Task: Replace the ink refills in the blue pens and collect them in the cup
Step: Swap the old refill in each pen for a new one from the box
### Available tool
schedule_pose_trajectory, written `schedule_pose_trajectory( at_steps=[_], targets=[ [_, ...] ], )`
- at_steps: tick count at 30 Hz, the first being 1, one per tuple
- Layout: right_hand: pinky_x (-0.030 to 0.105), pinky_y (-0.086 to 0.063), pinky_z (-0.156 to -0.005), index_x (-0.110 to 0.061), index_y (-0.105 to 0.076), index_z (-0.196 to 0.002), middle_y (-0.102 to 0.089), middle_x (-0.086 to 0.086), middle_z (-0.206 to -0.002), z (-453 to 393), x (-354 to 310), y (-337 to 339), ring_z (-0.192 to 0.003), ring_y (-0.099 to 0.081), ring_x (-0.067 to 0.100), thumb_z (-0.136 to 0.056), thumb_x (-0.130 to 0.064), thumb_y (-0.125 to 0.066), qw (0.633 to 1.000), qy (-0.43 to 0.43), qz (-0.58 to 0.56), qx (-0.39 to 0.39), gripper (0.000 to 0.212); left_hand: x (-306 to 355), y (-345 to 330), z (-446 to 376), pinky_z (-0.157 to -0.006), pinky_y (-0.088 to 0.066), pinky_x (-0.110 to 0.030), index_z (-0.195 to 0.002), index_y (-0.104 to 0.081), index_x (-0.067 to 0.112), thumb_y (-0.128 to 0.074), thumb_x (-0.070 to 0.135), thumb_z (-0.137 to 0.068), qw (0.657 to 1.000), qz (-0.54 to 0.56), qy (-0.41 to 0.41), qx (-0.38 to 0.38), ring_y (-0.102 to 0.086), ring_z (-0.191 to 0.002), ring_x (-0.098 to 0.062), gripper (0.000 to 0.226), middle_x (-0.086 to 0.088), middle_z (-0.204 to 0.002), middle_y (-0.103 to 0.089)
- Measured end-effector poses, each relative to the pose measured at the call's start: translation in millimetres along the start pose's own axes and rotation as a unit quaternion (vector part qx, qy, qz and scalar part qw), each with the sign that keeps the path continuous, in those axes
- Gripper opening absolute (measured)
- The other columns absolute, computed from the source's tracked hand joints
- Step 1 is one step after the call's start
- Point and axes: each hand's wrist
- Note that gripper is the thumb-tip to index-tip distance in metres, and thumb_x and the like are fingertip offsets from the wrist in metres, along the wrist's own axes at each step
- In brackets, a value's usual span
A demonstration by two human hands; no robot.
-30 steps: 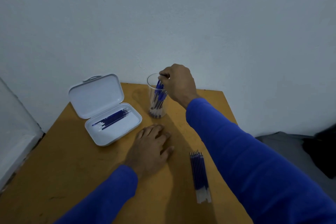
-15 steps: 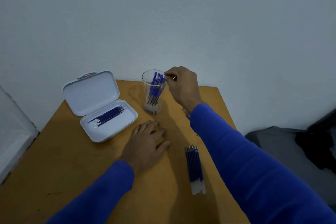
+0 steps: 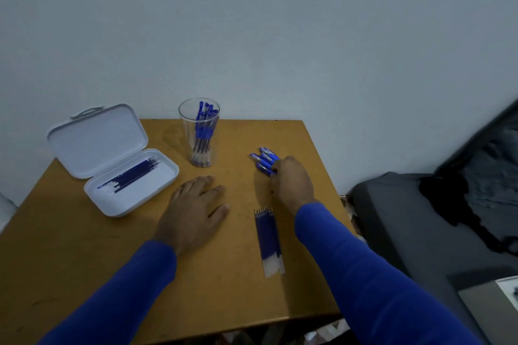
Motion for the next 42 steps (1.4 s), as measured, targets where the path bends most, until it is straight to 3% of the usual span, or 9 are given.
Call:
schedule_pose_trajectory(
  at_steps=[5,13,18,24,28,33,38,42],
  targets=[
    [0.034,-0.056,-0.085,-0.012,-0.065,-0.12,-0.054,0.008,-0.116,2,2,-8,-0.09,-0.055,0.018,-0.103,-0.013,-0.056,1.0,0.006,0.012,-0.005,0.019,-1,0,1,-0.124,-0.015,-0.042,-0.152,-0.039,0.037,-0.036,0.065,-0.099,1.0,0.003,-0.004,0.0,-0.013,-0.152,-0.013,0.061,0.009,-0.164,-0.023],
    [0.033,-0.056,-0.085,-0.014,-0.064,-0.114,-0.053,0.006,-0.117,1,-2,-13,-0.09,-0.058,0.016,-0.101,-0.015,-0.06,1.0,-0.011,-0.014,-0.001,0.013,-1,1,1,-0.123,-0.018,-0.042,-0.152,-0.04,0.037,-0.038,0.065,-0.098,1.0,0.013,-0.005,0.0,-0.015,-0.151,-0.014,0.06,0.009,-0.164,-0.024],
    [0.037,-0.057,-0.089,-0.016,-0.061,-0.12,-0.055,0.007,-0.122,-1,-4,-16,-0.097,-0.059,0.017,-0.099,-0.016,-0.063,0.999,-0.001,-0.004,-0.038,0.021,0,2,1,-0.124,-0.018,-0.042,-0.152,-0.04,0.037,-0.038,0.065,-0.098,1.0,0.013,-0.002,-0.006,-0.014,-0.152,-0.014,0.06,0.009,-0.164,-0.023],
    [0.039,-0.057,-0.088,-0.019,-0.064,-0.116,-0.053,0.005,-0.12,-1,-8,-13,-0.091,-0.059,0.017,-0.097,-0.016,-0.066,0.998,0.005,0.011,-0.06,0.019,0,0,1,-0.124,-0.017,-0.042,-0.151,-0.041,0.037,-0.038,0.065,-0.098,1.0,0.012,-0.004,0.005,-0.016,-0.151,-0.015,0.06,0.008,-0.163,-0.025],
    [0.036,-0.056,-0.087,-0.017,-0.063,-0.118,-0.06,0.004,-0.114,1,-23,8,-0.094,-0.061,0.018,-0.099,-0.017,-0.064,0.997,-0.002,-0.057,-0.052,0.019,1,-2,0,-0.123,-0.017,-0.041,-0.151,-0.04,0.038,-0.038,0.066,-0.098,1.0,0.006,0.001,0.008,-0.016,-0.151,-0.014,0.06,0.009,-0.163,-0.024],
    [0.031,-0.054,-0.074,-0.022,-0.057,-0.122,-0.065,0.002,-0.104,17,-50,27,-0.089,-0.062,0.016,-0.097,-0.018,-0.064,0.981,0.027,-0.188,-0.034,0.026,-1,-3,2,-0.122,-0.022,-0.041,-0.149,-0.045,0.035,-0.04,0.065,-0.097,1.0,0.018,-0.004,0.021,-0.022,-0.149,-0.015,0.06,0.008,-0.161,-0.029],
    [0.02,-0.047,-0.066,-0.027,-0.046,-0.145,-0.065,0.0,-0.095,35,-71,25,-0.084,-0.062,0.012,-0.095,-0.013,-0.067,0.949,0.06,-0.294,-0.098,0.056,-3,4,7,-0.117,-0.033,-0.035,-0.14,-0.056,0.032,-0.054,0.051,-0.098,0.999,0.04,-0.025,0.021,-0.033,-0.141,-0.012,0.046,0.008,-0.154,-0.038],
    [0.026,-0.052,-0.058,-0.031,-0.048,-0.139,-0.068,0.009,-0.091,53,-80,14,-0.074,-0.065,0.016,-0.091,-0.013,-0.072,0.913,0.035,-0.379,-0.148,0.056,-10,6,24,-0.113,-0.042,-0.037,-0.13,-0.065,0.03,-0.059,0.036,-0.098,0.996,0.085,-0.021,0.035,-0.045,-0.132,-0.007,0.032,0.01,-0.143,-0.053]
  ],
)
Point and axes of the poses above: each hand's wrist, its own z-axis away from the middle knuckle, its own y-axis out of the back of the hand, x = y × z
